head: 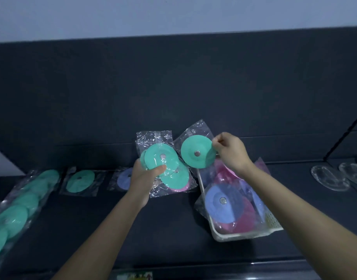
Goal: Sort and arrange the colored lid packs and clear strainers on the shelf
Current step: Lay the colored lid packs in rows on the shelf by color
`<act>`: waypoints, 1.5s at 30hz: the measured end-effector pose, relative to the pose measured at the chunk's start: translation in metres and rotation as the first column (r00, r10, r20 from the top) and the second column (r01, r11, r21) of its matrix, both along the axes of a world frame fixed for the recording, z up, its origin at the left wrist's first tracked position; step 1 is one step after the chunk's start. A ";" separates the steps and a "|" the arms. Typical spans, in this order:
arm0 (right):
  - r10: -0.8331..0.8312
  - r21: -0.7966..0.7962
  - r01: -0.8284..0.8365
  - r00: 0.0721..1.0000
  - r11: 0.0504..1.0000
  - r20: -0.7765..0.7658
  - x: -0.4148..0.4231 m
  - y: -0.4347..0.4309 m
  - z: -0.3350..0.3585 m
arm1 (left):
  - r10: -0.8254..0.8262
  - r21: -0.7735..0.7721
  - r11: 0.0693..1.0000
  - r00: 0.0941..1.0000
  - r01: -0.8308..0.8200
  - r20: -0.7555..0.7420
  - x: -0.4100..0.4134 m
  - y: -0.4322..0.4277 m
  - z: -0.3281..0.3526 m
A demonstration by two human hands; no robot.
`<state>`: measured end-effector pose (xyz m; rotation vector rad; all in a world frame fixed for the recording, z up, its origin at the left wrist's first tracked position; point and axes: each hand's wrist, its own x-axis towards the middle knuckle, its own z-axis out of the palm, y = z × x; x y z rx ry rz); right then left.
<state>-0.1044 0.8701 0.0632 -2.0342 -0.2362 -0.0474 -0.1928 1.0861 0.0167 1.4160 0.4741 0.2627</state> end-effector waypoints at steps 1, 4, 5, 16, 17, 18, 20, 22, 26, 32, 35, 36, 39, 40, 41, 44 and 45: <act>0.004 0.021 -0.003 1.000 1.000 -0.027 -0.003 0.003 -0.002 | 0.025 -0.002 1.000 1.000 -0.025 -0.010 -0.004 0.001 -0.001; 0.026 0.163 -0.003 0.991 0.987 -0.135 -0.014 0.014 -0.005 | 0.034 -0.014 0.999 0.999 -0.034 -0.022 -0.019 0.004 -0.003; 0.042 0.204 -0.005 0.984 0.979 -0.176 -0.017 0.018 -0.006 | 0.035 -0.011 0.999 0.999 -0.035 -0.016 -0.023 0.005 -0.004; 0.074 0.191 -0.031 0.972 0.981 -0.222 -0.055 0.064 -0.033 | 0.072 0.042 0.997 0.996 -0.070 -0.043 -0.057 0.039 -0.019; 0.070 0.198 -0.025 0.971 0.980 -0.227 -0.058 0.068 -0.035 | 0.062 0.052 0.997 0.997 -0.059 -0.050 -0.059 0.044 -0.021; 0.064 0.211 -0.012 0.968 0.978 -0.243 -0.060 0.073 -0.037 | 0.050 0.064 0.997 0.997 -0.046 -0.056 -0.061 0.049 -0.021; 0.065 0.255 0.015 0.951 0.967 -0.301 -0.065 0.084 -0.040 | 0.038 0.090 0.996 0.996 -0.031 -0.082 -0.069 0.060 -0.020; 0.078 0.283 0.026 0.933 0.959 -0.350 -0.071 0.095 -0.043 | -0.004 0.100 0.995 0.993 0.017 -0.120 -0.077 0.072 -0.019; 0.026 0.212 0.054 0.932 0.976 -0.361 -0.081 0.116 -0.049 | -0.182 0.121 0.970 0.959 0.211 -0.217 -0.091 0.107 -0.028; -0.077 0.151 0.122 0.958 0.981 -0.276 -0.090 0.132 -0.060 | -0.254 0.168 0.932 0.910 0.321 -0.327 -0.102 0.145 -0.035; -0.088 0.153 0.131 0.962 0.980 -0.259 -0.098 0.132 -0.063 | -0.203 0.231 0.925 0.907 0.301 -0.368 -0.100 0.158 -0.040; -0.095 0.146 0.135 0.964 0.980 -0.250 -0.100 0.131 -0.064 | -0.198 0.248 0.920 0.906 0.304 -0.375 -0.099 0.161 -0.042; -0.130 0.105 0.156 0.966 0.982 -0.222 -0.108 0.126 -0.067 | -0.225 0.365 0.856 0.900 0.366 -0.374 -0.095 0.171 -0.047; -0.143 0.107 0.169 0.966 0.980 -0.216 -0.111 0.125 -0.067 | -0.243 0.423 0.817 0.899 0.392 -0.364 -0.093 0.174 -0.047; -0.157 0.116 0.184 0.965 0.976 -0.212 -0.114 0.124 -0.067 | -0.263 0.485 0.769 0.898 0.416 -0.352 -0.090 0.175 -0.047; -0.204 0.122 0.226 0.964 0.966 -0.171 -0.123 0.124 -0.065 | -0.332 0.608 0.651 0.891 0.454 -0.310 -0.079 0.177 -0.045; -0.228 0.103 0.243 0.964 0.965 -0.139 -0.126 0.124 -0.066 | -0.349 0.631 0.623 0.887 0.461 -0.302 -0.075 0.177 -0.045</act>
